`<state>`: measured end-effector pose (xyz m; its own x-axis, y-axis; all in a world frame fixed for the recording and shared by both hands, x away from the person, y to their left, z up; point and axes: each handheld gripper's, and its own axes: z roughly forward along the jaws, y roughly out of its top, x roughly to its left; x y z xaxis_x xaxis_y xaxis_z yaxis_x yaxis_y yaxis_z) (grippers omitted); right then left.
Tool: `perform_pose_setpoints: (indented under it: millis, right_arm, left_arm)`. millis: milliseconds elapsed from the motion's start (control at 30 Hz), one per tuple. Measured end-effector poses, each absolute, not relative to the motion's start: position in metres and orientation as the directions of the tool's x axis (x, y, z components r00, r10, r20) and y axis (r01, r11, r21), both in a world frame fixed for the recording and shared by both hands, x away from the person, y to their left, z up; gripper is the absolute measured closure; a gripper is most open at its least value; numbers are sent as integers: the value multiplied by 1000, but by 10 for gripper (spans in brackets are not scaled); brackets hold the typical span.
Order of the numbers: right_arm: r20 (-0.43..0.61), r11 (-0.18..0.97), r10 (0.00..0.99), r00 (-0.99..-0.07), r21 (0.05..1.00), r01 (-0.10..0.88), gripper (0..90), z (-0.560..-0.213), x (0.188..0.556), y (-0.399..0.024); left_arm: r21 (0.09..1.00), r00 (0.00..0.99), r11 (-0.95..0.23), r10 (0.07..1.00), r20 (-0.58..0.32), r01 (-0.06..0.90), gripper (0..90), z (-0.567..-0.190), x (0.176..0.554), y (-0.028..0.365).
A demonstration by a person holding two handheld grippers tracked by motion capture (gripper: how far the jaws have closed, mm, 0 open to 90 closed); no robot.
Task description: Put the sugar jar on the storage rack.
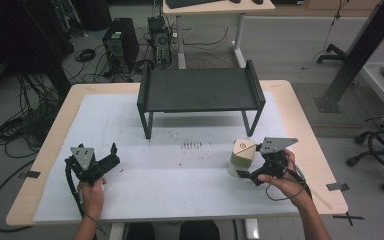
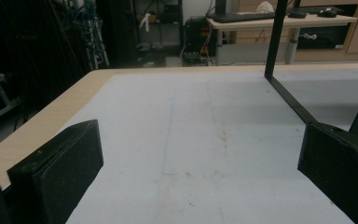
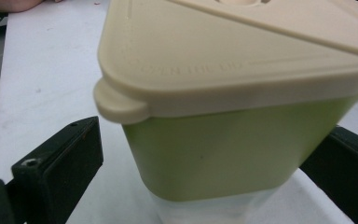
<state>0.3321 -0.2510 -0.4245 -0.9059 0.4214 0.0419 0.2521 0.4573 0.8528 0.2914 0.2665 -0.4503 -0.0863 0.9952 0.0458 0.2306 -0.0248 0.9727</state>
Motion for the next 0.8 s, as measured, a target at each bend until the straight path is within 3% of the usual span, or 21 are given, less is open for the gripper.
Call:
perform_pose_setpoints:
  millis: [800]
  right_arm:
    - [48,451,416,-908,857,252,9,-426,335,-243]
  left_arm:
    - [973,-85,-26,995,47,230,2,-450,291,266]
